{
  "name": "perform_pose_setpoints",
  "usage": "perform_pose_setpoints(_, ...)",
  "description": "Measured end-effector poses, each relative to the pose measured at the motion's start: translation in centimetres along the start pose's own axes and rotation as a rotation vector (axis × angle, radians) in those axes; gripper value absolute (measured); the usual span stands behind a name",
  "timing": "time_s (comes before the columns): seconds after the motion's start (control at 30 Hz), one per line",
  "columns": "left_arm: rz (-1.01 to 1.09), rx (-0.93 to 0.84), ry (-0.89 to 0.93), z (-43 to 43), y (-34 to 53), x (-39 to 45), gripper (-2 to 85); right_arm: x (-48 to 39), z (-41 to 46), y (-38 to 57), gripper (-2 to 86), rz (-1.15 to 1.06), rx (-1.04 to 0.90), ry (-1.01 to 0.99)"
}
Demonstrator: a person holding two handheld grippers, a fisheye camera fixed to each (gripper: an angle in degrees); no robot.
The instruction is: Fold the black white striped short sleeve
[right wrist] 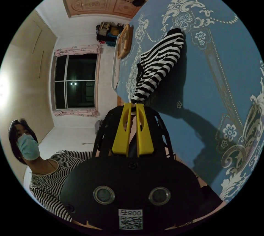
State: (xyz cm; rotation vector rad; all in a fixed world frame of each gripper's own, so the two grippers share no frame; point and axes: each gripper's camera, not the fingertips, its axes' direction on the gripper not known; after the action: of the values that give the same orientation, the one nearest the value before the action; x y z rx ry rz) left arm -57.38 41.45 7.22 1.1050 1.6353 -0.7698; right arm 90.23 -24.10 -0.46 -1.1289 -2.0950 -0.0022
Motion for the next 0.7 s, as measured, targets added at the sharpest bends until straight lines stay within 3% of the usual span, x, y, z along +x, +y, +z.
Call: perform_pose_setpoints(0.7, 0.424, -0.275, -0.029, 17.2, 15.3, -4.9, 2.6, -10.8, -18.6, 28.1, 2.1, -0.118, 0.160, -0.115)
